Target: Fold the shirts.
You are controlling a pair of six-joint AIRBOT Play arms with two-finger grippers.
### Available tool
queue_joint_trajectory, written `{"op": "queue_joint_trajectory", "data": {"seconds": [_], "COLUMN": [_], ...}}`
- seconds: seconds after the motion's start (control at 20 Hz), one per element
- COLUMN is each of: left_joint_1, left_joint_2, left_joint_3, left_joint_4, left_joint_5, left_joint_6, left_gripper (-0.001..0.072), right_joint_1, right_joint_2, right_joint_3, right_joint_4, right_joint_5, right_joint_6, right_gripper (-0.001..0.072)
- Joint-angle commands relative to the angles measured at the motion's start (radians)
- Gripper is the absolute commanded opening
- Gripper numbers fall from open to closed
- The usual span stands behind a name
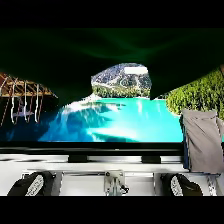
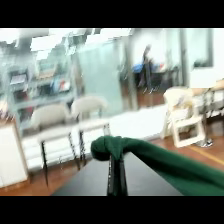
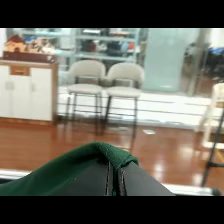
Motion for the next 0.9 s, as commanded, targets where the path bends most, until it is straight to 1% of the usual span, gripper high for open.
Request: {"op": "queue_joint_trajectory", "data": {"seconds": [0.0, 0.1, 0.2, 0.25, 0.35, 0.45, 0.5, 0.6, 0.65, 0.7, 0.75, 0.8, 0.85], "left_joint_1": [0.000, 0.000, 0.000, 0.000, 0.000, 0.000, 0.000, -0.004, -0.018, -0.040, -0.071, -0.109, -0.148], "left_joint_2": [0.109, 0.122, 0.116, 0.105, 0.079, 0.033, 0.003, -0.074, -0.122, -0.178, -0.245, -0.329, -0.425], "left_joint_3": [-0.032, -0.031, -0.034, -0.044, -0.097, -0.174, -0.220, -0.350, -0.431, -0.503, -0.560, -0.599, -0.603], "left_joint_4": [0.148, 0.238, 0.248, 0.248, 0.284, 0.292, 0.280, 0.265, 0.266, 0.266, 0.266, 0.267, 0.266], "left_joint_5": [-0.081, -0.187, -0.309, -0.353, -0.368, -0.389, -0.416, -0.468, -0.463, -0.438, -0.392, -0.319, -0.241], "left_joint_6": [-0.096, -0.104, -0.106, -0.105, -0.102, -0.103, -0.105, -0.104, -0.086, -0.066, -0.053, -0.050, -0.050], "left_gripper": [0.0036, 0.0036, 0.0036, 0.0036, 0.0036, 0.0036, 0.0036, 0.0036, 0.0036, 0.0036, 0.0036, 0.0036, 0.0036], "right_joint_1": [0.001, 0.001, 0.001, 0.001, 0.001, 0.001, 0.001, 0.001, 0.001, 0.002, 0.002, 0.002, 0.002], "right_joint_2": [0.077, 0.077, 0.050, 0.027, -0.045, -0.138, -0.179, -0.225, -0.248, -0.282, -0.328, -0.399, -0.481], "right_joint_3": [0.049, 0.049, 0.049, 0.049, 0.048, -0.006, -0.079, -0.293, -0.413, -0.536, -0.625, -0.679, -0.689], "right_joint_4": [-0.139, -0.211, -0.239, -0.239, -0.241, -0.238, -0.228, -0.189, -0.182, -0.180, -0.155, -0.125, -0.082], "right_joint_5": [0.224, 0.358, 0.477, 0.512, 0.552, 0.690, 0.730, 0.697, 0.637, 0.547, 0.457, 0.371, 0.301], "right_joint_6": [0.041, 0.043, 0.080, 0.088, 0.096, 0.134, 0.172, 0.176, 0.171, 0.153, 0.129, 0.114, 0.097], "right_gripper": [0.0071, 0.0071, 0.0071, 0.0071, 0.0071, 0.0071, 0.0071, 0.0071, 0.0071, 0.0071, 0.0070, 0.0070, 0.0070]}}
